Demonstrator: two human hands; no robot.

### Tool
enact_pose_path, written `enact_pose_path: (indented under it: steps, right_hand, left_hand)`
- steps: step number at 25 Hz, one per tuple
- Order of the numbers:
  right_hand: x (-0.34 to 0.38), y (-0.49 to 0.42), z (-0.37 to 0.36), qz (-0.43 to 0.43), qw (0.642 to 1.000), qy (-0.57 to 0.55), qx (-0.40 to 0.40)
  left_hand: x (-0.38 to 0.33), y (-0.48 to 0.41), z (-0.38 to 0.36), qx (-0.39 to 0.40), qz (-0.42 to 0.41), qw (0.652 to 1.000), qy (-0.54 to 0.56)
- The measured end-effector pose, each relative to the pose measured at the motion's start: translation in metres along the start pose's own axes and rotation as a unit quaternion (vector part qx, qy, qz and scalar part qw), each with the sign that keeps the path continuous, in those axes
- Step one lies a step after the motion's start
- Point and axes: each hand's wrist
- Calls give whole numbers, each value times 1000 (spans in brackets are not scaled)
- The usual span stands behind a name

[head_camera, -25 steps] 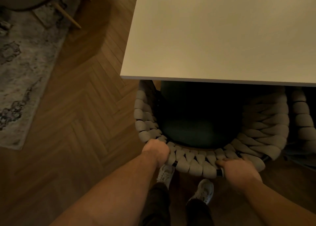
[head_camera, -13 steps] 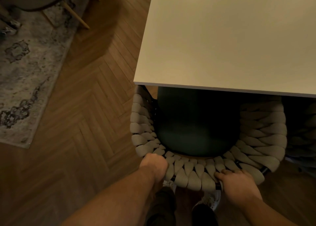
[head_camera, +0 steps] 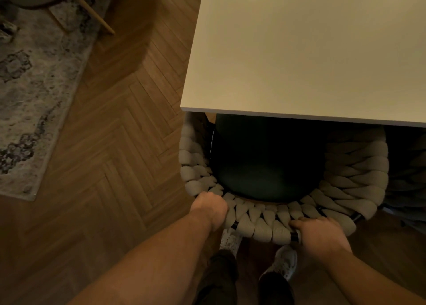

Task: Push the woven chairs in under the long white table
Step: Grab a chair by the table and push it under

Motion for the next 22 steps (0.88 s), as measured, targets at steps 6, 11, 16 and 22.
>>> enact_pose_path:
  steps: [6, 11, 16, 22]
  right_hand:
    - [20, 1, -1, 8, 1000, 12, -21]
    - [28, -5, 18, -8, 1000, -3, -26]
    - [20, 6, 21, -7, 1000, -10, -4]
    - [2, 4, 14, -12, 1000, 21, 17]
  left_hand:
    - [19, 3, -10, 28, -1, 1000, -8]
    - [35, -3, 3, 5, 2, 1000, -22]
    - [25, 0, -5, -10, -4, 1000, -8]
    - [9, -7, -6, -3, -28, 1000, -2]
Point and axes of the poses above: each hand's wrist, its own y-axis away from the middle knuckle, its own z-axis out of the back of the hand, x = y × z, and after that the axes turned 5 degrees about x, right-handed
